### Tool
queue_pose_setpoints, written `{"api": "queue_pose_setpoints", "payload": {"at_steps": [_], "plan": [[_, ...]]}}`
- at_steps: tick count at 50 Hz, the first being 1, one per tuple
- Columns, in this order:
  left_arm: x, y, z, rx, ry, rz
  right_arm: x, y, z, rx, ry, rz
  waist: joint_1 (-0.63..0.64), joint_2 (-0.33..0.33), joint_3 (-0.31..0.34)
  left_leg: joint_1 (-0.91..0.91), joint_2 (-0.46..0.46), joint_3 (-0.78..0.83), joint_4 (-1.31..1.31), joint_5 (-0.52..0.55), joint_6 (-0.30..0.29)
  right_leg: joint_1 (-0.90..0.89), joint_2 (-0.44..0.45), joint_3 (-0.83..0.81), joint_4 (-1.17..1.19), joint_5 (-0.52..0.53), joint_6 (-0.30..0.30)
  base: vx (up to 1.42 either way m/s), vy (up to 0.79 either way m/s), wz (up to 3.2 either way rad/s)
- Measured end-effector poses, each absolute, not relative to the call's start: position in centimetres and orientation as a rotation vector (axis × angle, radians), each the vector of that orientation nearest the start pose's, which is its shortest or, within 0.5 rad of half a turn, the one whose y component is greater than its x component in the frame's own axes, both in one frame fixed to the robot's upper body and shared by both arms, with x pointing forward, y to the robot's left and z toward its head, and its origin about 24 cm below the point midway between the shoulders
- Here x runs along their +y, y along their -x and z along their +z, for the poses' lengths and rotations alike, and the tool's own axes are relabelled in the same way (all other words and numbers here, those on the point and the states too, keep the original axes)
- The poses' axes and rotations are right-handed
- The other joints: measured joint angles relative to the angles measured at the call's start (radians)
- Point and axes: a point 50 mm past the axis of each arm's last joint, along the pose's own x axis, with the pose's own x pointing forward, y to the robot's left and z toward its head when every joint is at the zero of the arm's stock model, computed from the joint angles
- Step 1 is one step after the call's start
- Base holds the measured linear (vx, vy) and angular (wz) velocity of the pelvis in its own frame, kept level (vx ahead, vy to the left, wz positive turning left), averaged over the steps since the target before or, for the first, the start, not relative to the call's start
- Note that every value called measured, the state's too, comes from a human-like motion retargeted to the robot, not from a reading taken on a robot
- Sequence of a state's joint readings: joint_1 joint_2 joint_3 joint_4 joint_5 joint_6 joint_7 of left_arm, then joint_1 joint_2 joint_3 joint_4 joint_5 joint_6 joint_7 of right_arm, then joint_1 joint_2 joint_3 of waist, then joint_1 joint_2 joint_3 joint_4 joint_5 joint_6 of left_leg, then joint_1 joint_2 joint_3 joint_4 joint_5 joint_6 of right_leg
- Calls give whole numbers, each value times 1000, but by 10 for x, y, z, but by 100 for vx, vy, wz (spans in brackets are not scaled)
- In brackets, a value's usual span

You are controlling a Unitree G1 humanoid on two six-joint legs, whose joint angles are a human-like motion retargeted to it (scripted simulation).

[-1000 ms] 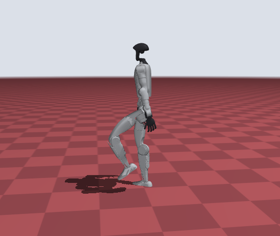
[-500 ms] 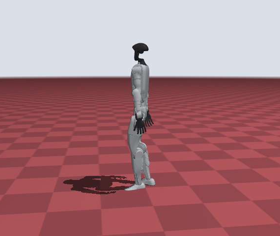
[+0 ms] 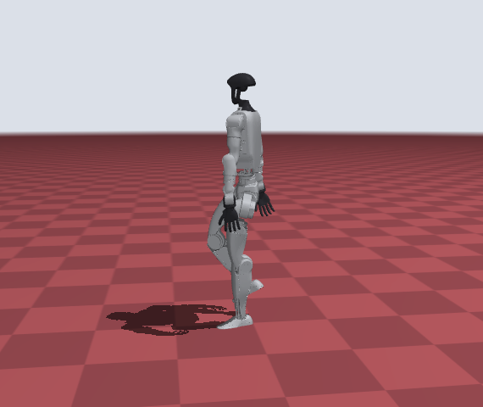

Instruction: In place motions

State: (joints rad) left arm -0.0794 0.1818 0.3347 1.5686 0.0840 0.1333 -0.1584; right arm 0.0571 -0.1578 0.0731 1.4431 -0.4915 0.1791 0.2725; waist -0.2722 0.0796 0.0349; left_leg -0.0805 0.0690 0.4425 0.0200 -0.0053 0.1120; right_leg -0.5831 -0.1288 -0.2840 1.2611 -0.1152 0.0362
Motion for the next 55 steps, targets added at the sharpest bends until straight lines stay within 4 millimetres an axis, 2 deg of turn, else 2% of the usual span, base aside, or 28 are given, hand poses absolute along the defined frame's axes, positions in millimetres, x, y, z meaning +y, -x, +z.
{"api": "queue_pose_setpoints", "payload": {"at_steps": [5,7,8,11,13,15,17,18,20,23,28,32,35,38,40,44,46,48,49,50,51,52,53,55], "plan": [[206,-7,-176,1624,237,202,-211,0,-176,1724,395,443,30,-24,-20,28,-15,19,-7,-11,-12,289,93,-4,-434,29,-15,7,-5,-11],[204,5,-176,1648,253,217,-212,-5,-176,1710,396,430,27,-35,-31,24,-25,12,7,-23,-11,411,123,-12,-649,33,-2,3,-10,25],[204,10,-176,1659,260,225,-212,-8,-176,1703,396,424,22,-45,-36,21,-33,2,19,-31,-10,465,130,-25,-749,5,11,1,-11,19],[205,30,-175,1692,290,257,-211,-16,-176,1683,398,415,55,-73,-53,19,-47,11,61,-60,-16,572,124,-97,-962,-129,-32,0,-12,-41],[206,40,-174,1701,311,284,-210,-26,-176,1666,404,410,107,-90,-55,6,-50,31,112,-64,-20,588,112,-89,-1026,-150,-40,-11,-9,-105],[205,40,-174,1682,343,324,-209,-45,-174,1635,430,411,125,-112,-35,-54,-36,55,246,26,-20,564,94,-49,-1030,-136,-40,-35,-13,-42],[205,24,-176,1629,372,350,-207,-76,-170,1577,473,415,116,-128,1,-215,42,46,515,199,-30,536,59,-54,-1033,-122,-27,-54,-12,14],[208,17,-176,1603,376,356,-205,-90,-168,1545,495,422,134,-134,22,-311,79,43,666,259,-2,535,54,-58,-1040,-113,-30,-45,-13,14],[215,6,-176,1570,364,349,-203,-110,-164,1491,535,454,111,-128,68,-466,162,16,952,204,76,544,56,-110,-1035,-101,-35,-26,-12,43],[210,-3,-176,1571,332,289,-207,-131,-157,1423,610,460,198,-144,110,-710,303,42,1299,92,136,533,73,-76,-1028,-80,-81,-11,-6,-45],[202,3,-177,1590,341,231,-202,-140,-156,1330,629,453,329,-187,153,-1044,385,48,1568,-17,146,515,62,-40,-971,-93,-138,-3,-9,-83],[186,26,-177,1678,398,202,-193,-127,-161,1361,581,510,339,-216,131,-1183,322,81,1570,-36,139,468,9,-20,-913,-102,-132,1,18,-28],[181,37,-175,1722,429,207,-188,-117,-164,1390,551,525,320,-207,112,-1134,336,67,1548,-49,145,464,17,-20,-925,-101,-131,0,-3,1],[182,39,-175,1740,420,198,-190,-104,-168,1430,530,512,298,-170,90,-987,353,49,1483,-49,146,483,50,-38,-970,-90,-121,2,-2,11],[182,40,-175,1737,410,197,-194,-90,-170,1469,526,504,274,-139,66,-864,324,55,1382,-28,141,491,67,-58,-1006,-77,-106,3,13,34],[184,46,-175,1730,401,215,-205,-52,-175,1585,524,490,225,-97,1,-567,149,-9,996,19,22,525,96,-75,-1083,-68,-83,13,8,19],[187,53,-174,1736,393,241,-209,-28,-176,1653,512,482,223,-73,-48,-417,81,-27,763,37,12,535,117,-60,-1106,-75,-67,30,6,-56],[192,56,-173,1753,385,270,-217,-3,-175,1730,500,464,304,-29,-78,-233,68,29,502,5,-6,569,150,37,-1087,-119,-30,34,5,-116],[194,55,-173,1761,365,269,-219,10,-174,1761,466,433,244,-16,-70,-154,18,-26,374,-49,6,579,158,-23,-1068,-127,-32,35,7,234],[197,52,-173,1766,338,262,-221,24,-174,1787,421,391,123,-9,-51,-87,-59,-131,250,-116,33,583,161,-145,-1048,-125,-47,34,8,401],[200,48,-173,1759,325,267,-222,35,-172,1814,388,360,93,-4,-54,-42,-40,-46,175,-100,35,577,161,-168,-1004,-110,-32,28,5,350],[204,42,-173,1749,313,269,-223,45,-171,1838,354,330,59,3,-60,-22,-31,-26,122,-81,31,555,156,-194,-945,-68,-12,16,3,199],[207,33,-173,1734,302,263,-221,52,-171,1855,316,303,17,14,-76,-49,-40,-140,113,-58,16,501,139,-225,-858,28,22,3,5,144],[212,3,-173,1677,273,242,-218,55,-171,1861,235,224,58,30,-37,-78,2,-162,110,-22,10,337,72,-150,-522,146,81,-14,11,36]]}}
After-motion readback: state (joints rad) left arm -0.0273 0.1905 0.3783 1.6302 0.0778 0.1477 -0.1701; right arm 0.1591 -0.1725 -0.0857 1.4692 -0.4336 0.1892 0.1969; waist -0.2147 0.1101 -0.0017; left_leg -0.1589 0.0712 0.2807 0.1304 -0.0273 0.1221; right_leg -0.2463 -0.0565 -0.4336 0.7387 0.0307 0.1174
